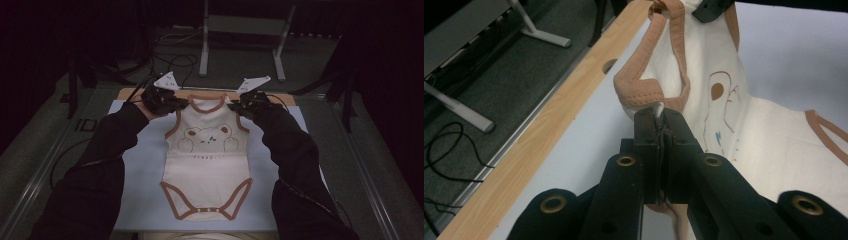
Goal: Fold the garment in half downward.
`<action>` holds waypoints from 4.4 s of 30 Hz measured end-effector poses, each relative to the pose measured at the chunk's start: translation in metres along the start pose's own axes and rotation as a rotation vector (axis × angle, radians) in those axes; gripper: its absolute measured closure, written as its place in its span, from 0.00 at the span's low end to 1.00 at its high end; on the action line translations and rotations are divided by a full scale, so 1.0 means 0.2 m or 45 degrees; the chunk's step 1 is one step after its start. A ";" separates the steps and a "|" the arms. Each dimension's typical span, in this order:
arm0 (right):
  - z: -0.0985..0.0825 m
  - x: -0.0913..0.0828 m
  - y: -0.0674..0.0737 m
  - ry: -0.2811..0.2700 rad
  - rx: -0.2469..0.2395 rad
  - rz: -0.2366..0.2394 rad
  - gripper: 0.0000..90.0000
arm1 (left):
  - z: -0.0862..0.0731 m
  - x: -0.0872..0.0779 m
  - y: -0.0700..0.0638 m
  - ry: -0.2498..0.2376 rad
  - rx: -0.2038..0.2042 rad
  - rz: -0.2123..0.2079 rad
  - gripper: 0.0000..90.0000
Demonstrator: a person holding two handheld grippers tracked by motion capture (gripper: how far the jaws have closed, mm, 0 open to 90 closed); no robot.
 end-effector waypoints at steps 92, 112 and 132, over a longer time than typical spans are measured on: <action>-0.75 0.06 0.87 0.105 0.027 0.405 0.90 | -0.67 0.02 -0.91 0.126 0.161 -0.385 0.96; -0.84 -0.01 1.03 0.151 0.022 0.486 0.75 | -0.82 -0.03 -1.07 0.154 0.170 -0.515 0.93; -0.83 -0.05 1.15 0.113 -0.083 0.584 0.53 | -0.84 -0.07 -1.08 0.062 0.080 -0.510 0.60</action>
Point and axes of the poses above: each handheld gripper's, and its own axes: x roughly forward along the jaws, z roughly out of its top, y roughly to its left, the point moved 9 cm from there along x, roughly forward along the jaws, and after that the axes turned 8 degrees about z, right-handed, at the moved point
